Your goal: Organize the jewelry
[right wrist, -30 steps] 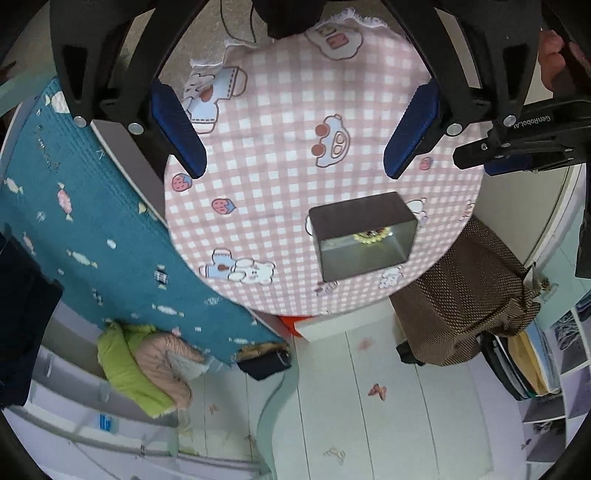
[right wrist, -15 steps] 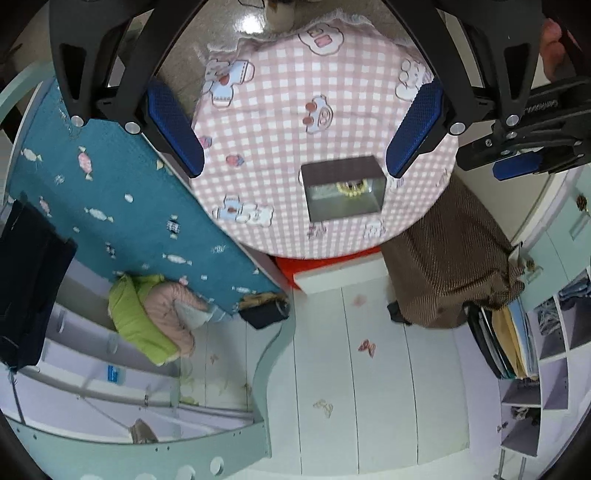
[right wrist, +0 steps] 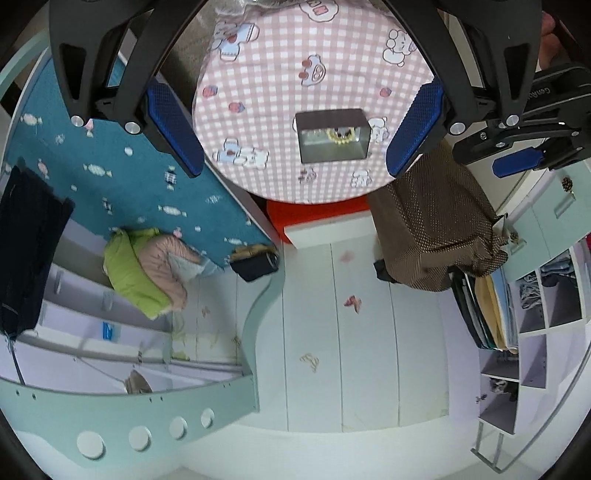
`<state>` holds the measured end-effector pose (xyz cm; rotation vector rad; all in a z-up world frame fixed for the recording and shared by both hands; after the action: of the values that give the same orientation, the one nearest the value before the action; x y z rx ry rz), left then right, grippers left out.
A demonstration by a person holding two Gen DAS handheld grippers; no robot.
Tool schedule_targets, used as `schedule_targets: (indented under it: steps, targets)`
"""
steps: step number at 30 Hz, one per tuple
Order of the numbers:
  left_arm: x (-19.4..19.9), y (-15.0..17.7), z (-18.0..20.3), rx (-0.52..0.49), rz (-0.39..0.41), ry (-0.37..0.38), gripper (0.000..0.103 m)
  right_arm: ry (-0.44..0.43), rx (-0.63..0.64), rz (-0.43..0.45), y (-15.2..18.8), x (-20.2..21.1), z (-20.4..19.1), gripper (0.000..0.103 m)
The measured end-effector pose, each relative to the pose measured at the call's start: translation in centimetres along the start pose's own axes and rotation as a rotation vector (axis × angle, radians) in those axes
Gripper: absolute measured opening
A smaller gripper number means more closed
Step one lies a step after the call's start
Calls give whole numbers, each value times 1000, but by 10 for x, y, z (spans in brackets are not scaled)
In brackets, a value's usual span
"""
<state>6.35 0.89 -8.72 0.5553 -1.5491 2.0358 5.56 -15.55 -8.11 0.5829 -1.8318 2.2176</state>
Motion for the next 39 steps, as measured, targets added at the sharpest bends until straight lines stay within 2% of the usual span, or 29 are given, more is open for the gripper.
schedule_targets:
  steps: [3,10,21,39]
  targets:
    - [8,-7,5,-2,31,7,71,-23,12,17,-7,5,-2,95]
    - [20,-18,16,-3,80,13,71,-15,16,67,-14,13,4,95]
    - [24,-24,21,1,134,15,74,31,40,121,-20,17,7,95]
    - [24,-21,15,1,141,-5,78,52,26,147,-19,20,5,95]
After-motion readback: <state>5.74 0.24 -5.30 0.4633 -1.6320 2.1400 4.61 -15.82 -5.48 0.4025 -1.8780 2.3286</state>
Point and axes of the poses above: each gripper's, at about its wrist camera, not at the fingertips, and x roughly against the way its jaws point, z to its right, y to its underside, the point moved 5 cm from there along -x, roughly the way its jaws point, and after that the axes turned 14 degrees about x, right-handed, at the moved point
